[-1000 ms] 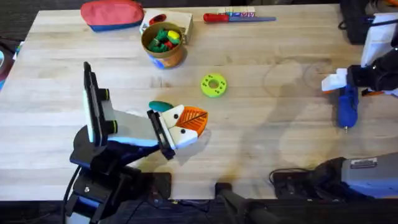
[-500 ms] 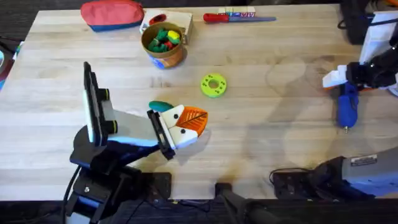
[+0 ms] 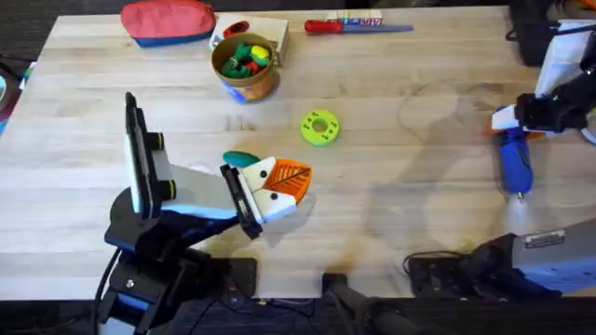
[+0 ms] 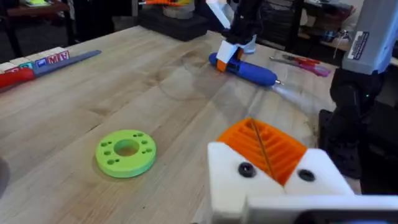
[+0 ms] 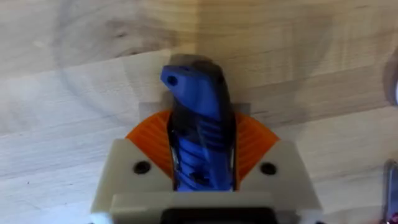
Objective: Pick up the gripper from the table and insert it into the empty holder that is missing its gripper. Then pick up a screw, insert it into the mounting hole, and use the screwdriver to tighten it. Finally, clean up the table by picking up the vegetable and placing it into the bucket.
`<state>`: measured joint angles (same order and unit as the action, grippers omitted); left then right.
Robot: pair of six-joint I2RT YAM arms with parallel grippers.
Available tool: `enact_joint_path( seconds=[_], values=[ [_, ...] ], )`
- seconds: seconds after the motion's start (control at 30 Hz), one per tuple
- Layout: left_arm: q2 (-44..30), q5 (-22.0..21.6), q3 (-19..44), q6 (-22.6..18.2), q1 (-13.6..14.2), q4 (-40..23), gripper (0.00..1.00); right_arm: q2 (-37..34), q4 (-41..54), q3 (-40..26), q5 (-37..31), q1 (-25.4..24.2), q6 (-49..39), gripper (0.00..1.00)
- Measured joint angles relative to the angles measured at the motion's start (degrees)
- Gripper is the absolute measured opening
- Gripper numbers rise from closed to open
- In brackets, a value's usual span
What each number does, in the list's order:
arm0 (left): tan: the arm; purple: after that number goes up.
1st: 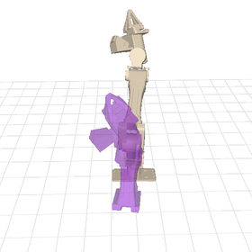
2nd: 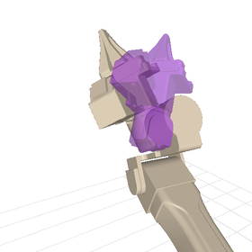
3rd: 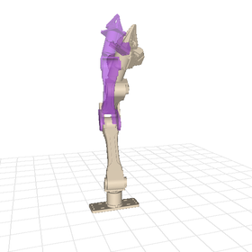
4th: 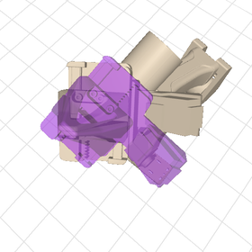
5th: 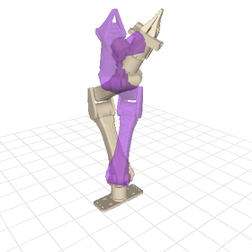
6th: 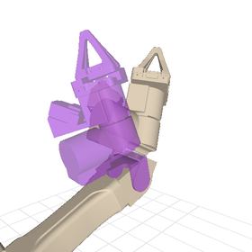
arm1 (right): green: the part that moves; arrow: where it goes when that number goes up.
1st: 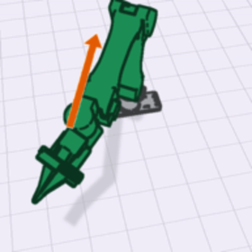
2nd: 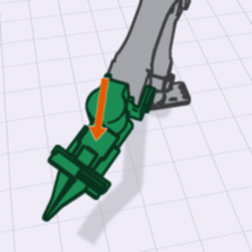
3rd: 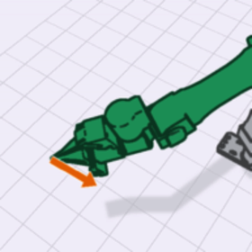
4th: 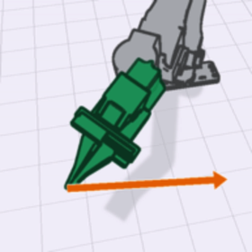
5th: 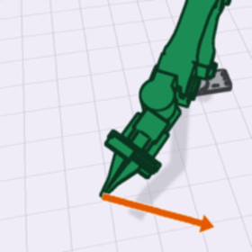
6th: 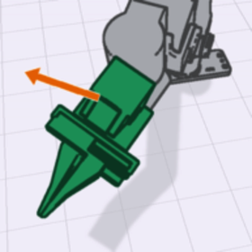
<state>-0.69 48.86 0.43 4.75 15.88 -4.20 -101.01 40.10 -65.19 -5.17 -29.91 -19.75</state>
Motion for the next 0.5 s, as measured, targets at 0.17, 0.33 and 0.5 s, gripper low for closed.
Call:
enact_joint_path(
  seconds=[0.17, 0.33, 0.5],
  values=[
    [0.0, 0.0, 0.0, 0.0, 0.0, 0.0, 0.005, 0.0, -0.1, 0.0, -1.1, 0.0, -0.1, 0.063],
    [0.0, 0.0, 0.0, 0.0, 0.0, 0.0, 0.005, 0.0, 0.8, -0.3, -1.5, -0.3, 0.1, 0.013],
    [0.0, 0.0, 0.0, 0.0, 0.0, 0.0, 0.005, 1.4, 1.4, -0.5, -1.7, -0.3, 1.3, 0.007]
  ],
)
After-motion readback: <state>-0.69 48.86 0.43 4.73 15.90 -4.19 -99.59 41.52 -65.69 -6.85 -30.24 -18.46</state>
